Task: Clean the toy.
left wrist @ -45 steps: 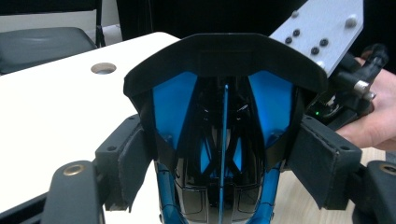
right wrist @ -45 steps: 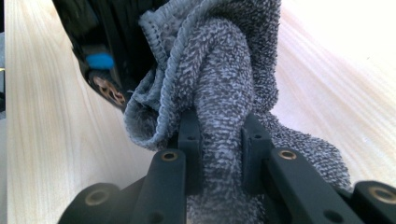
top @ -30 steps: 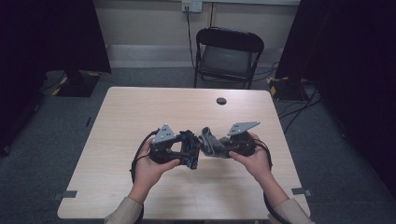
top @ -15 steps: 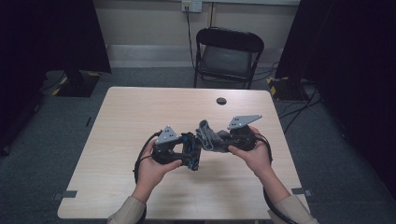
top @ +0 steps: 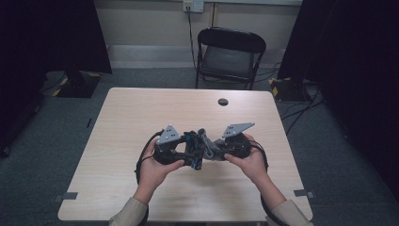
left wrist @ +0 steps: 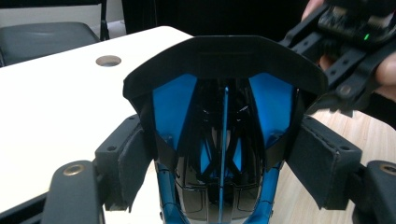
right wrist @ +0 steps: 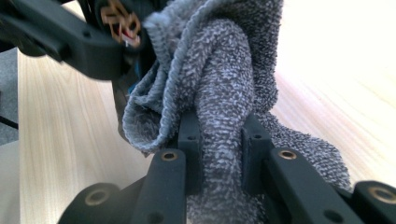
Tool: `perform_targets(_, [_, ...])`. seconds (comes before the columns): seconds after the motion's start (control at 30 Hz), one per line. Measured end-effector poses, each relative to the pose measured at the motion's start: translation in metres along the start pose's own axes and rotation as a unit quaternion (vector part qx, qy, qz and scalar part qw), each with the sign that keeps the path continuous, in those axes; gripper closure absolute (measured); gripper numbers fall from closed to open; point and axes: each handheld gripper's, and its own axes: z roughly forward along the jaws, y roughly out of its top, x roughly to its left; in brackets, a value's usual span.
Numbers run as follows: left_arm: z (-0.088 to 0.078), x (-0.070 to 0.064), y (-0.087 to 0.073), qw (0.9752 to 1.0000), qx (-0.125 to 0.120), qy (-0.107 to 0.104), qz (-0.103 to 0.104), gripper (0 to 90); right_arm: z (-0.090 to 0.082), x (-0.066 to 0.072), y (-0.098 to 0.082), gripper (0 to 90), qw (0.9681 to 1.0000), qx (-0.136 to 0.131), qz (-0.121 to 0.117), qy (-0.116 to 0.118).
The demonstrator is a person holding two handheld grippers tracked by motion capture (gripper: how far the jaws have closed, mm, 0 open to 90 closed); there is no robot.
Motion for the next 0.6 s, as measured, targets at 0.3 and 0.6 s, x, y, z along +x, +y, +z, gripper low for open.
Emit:
perform_targets(0.3, [-0.004,-0.002,0.005,1.0000,-0.008,0.000,0.005,25.2,0.014,0.004,-0.012,74.9,0.9998,0.013,0.006,0.010])
perform_targets(0.6, [-0.006,-0.004,0.010,0.9999,-0.013,-0.002,0.008,25.2,0.031,0.009,-0.026,74.9,0.9991,0.037,0.006,0.019])
